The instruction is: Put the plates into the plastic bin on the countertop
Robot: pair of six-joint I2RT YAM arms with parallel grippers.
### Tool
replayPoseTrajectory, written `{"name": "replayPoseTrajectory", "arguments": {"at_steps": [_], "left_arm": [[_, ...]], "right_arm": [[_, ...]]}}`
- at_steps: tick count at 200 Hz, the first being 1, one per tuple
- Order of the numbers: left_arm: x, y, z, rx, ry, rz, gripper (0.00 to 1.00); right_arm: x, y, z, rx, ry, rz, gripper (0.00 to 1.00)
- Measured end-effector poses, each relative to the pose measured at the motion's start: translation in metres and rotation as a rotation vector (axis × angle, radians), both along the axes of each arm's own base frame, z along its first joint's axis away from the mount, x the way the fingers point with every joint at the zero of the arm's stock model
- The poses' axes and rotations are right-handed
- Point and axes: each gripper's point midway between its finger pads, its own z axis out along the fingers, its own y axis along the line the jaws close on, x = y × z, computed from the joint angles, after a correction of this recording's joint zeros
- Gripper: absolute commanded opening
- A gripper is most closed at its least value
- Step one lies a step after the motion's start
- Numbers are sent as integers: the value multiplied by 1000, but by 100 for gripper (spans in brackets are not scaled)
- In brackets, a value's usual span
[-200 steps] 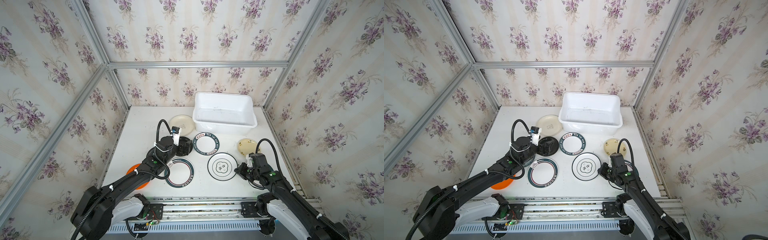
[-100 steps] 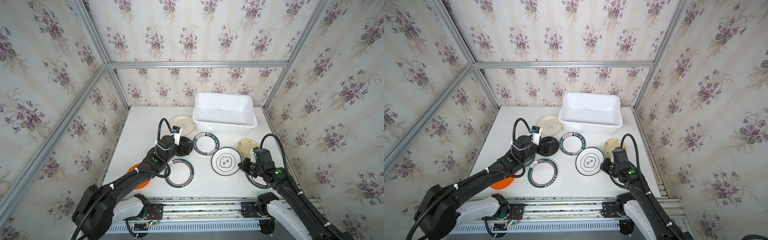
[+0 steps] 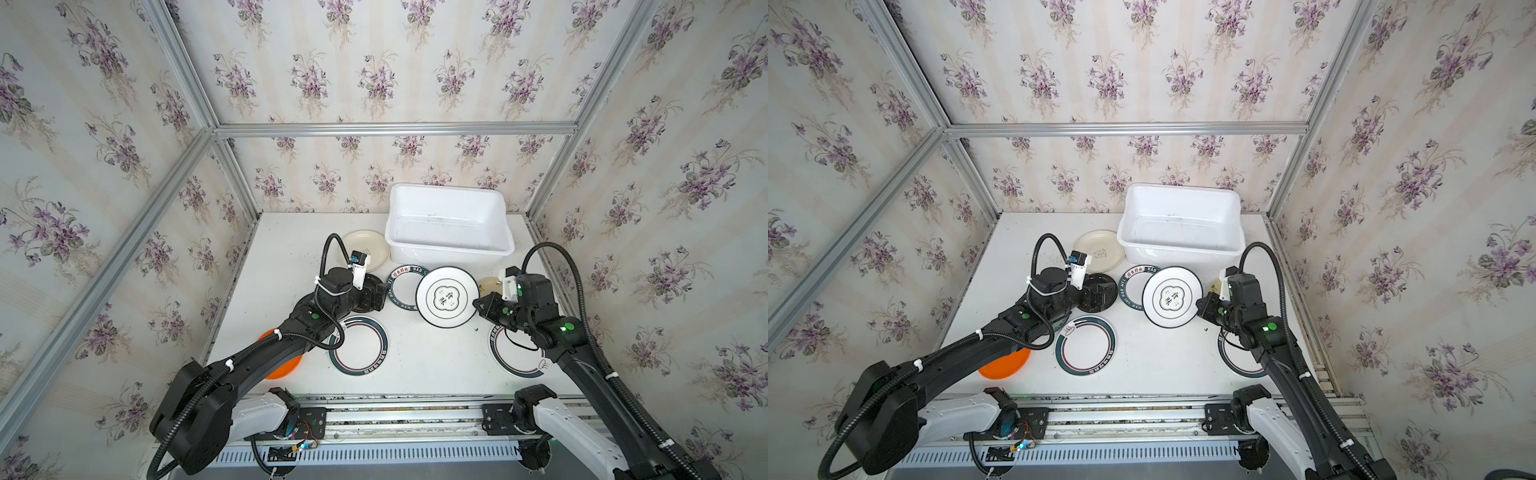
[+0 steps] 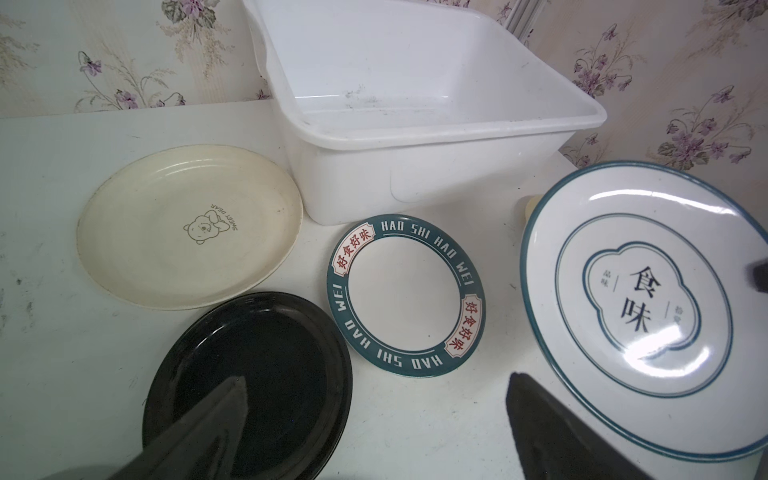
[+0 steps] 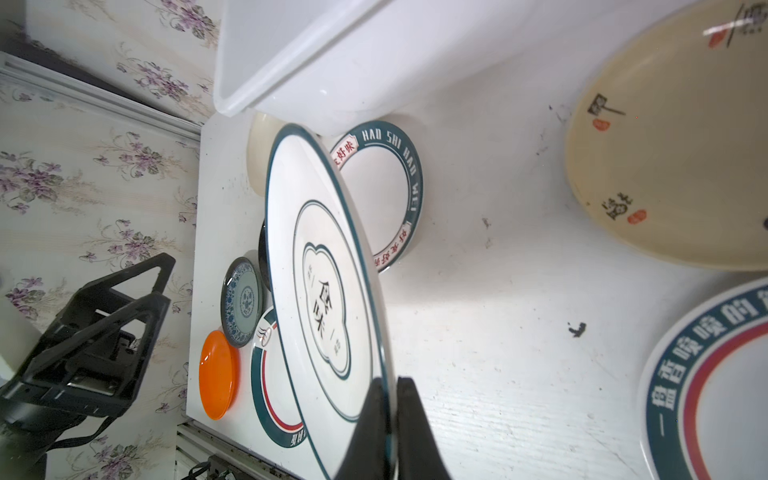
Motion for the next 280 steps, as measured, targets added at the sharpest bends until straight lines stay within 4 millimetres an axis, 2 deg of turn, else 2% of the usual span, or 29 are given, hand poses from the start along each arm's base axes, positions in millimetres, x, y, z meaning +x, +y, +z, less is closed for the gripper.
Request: {"name": "replayPoseTrajectory", "arguments": {"at_steps": [67, 100, 128, 187, 248, 280], "left_arm": [[-13, -5, 5, -22, -13, -68, 100], [-20, -16, 10, -62, -22, -136, 100], [-24, -20, 15, -85, -32, -168, 100], [-32, -17, 26, -113, -69, -176, 100], [-33, -7, 32, -113, -93, -133, 100], [-34, -2, 37, -115, -113, -111, 100]], "right_arm": [[45, 18, 57, 26, -104, 58, 0], [76, 25, 74, 25, -138, 64, 0], [111, 34, 85, 31, -151, 67, 0], [173, 44, 86, 25, -152, 45, 0], [240, 31, 82, -125, -143, -37, 0], [264, 29, 59, -203, -75, -37, 0]]}}
